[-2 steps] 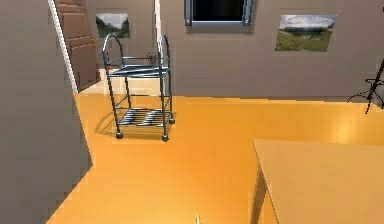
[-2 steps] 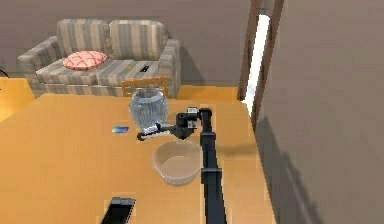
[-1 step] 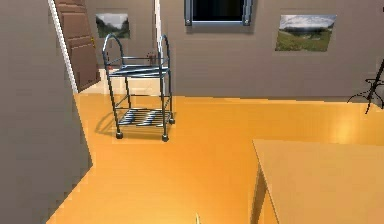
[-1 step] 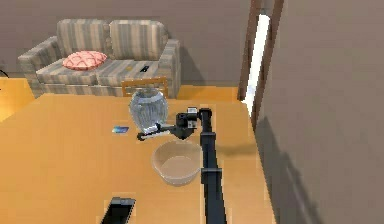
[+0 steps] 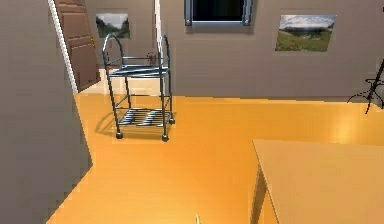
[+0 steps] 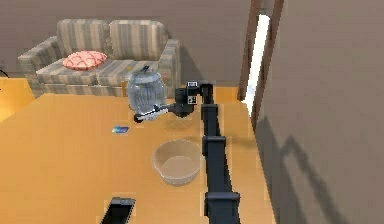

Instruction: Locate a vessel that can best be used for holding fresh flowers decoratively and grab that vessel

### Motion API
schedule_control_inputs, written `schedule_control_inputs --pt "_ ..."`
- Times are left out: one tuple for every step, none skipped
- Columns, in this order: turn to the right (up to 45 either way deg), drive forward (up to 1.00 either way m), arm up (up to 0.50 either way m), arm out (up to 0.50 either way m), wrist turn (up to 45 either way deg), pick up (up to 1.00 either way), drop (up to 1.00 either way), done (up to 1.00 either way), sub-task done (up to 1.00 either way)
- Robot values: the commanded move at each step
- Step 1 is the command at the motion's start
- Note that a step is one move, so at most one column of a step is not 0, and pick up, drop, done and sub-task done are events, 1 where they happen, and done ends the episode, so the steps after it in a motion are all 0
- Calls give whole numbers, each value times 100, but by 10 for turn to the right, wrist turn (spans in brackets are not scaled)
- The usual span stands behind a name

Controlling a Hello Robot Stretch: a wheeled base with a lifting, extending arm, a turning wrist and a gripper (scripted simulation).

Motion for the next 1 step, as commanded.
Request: schedule_control_inputs --pt "0 0 0 0 0 0 0 100 0"
